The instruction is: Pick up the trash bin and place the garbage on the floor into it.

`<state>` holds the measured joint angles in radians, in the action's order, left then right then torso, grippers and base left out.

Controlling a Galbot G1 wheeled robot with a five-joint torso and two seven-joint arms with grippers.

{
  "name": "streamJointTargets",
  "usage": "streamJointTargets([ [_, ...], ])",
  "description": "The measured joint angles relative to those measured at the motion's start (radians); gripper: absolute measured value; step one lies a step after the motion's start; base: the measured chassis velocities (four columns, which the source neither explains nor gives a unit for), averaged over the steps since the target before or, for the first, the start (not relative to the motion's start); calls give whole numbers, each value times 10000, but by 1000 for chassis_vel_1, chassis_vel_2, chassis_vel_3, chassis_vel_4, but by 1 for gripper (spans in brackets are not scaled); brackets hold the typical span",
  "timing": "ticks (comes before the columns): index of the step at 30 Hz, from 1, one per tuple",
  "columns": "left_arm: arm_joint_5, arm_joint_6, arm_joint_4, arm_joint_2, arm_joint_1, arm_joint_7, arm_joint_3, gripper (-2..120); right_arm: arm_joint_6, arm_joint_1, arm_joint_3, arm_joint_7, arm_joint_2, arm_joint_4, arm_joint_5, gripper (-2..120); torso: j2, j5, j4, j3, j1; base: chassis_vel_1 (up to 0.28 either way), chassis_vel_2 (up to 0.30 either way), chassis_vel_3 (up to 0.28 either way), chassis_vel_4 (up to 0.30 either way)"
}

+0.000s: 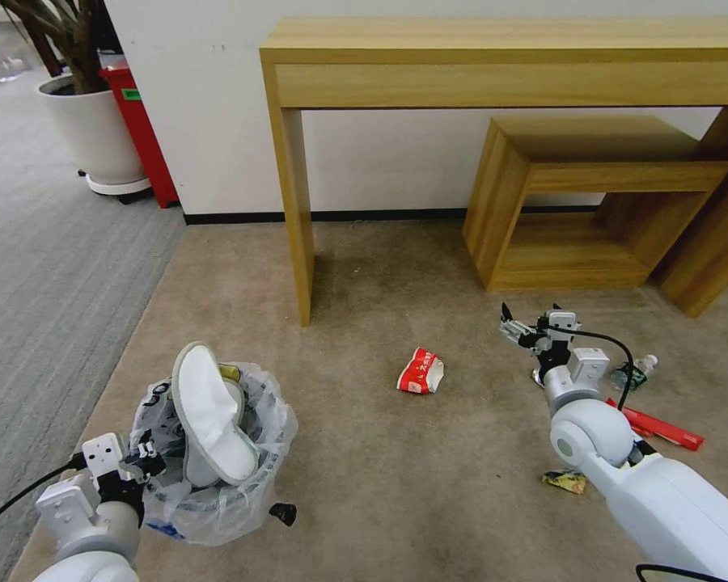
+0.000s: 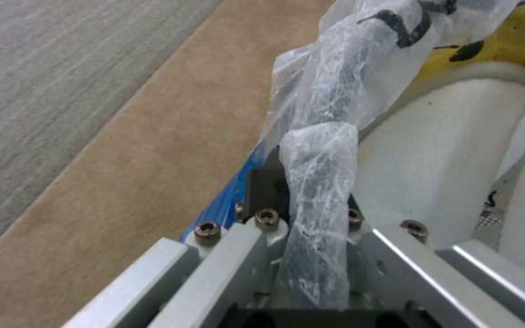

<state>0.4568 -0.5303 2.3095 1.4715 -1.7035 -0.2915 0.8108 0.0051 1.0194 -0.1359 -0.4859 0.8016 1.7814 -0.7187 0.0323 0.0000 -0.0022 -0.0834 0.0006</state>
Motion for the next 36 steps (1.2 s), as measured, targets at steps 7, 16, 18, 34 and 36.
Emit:
streamJointTargets([
  [7, 41, 10, -32, -6, 39, -33, -24, 1, 112, -18, 35, 53, 29, -54, 71, 100, 0, 0, 0, 0, 0, -72, -61, -81, -80],
  [16, 99, 40, -48, -27, 46, -67, -13, 1, 245, -55, 110, 107, 82, -126, 155, 100, 0, 0, -5, 0, 1, -102, -98, -91, -100],
  [18, 108, 41, -48, -33, 46, -68, 0, 1, 278, -64, 110, 122, 86, -138, 160, 100, 0, 0, -3, 0, 0, -68, -84, -63, -58],
  [34, 131, 24, -98, 3, 128, -191, 80, 1, 358, -47, 169, 193, 149, -184, 178, 100, 0, 0, 0, 1, -1, -9, -12, -9, -8],
  [36, 134, 3, -109, 2, 129, -199, 111, 1, 349, -49, 176, 204, 149, -186, 181, 100, 0, 0, 0, 0, 0, 0, 0, 0, 0],
])
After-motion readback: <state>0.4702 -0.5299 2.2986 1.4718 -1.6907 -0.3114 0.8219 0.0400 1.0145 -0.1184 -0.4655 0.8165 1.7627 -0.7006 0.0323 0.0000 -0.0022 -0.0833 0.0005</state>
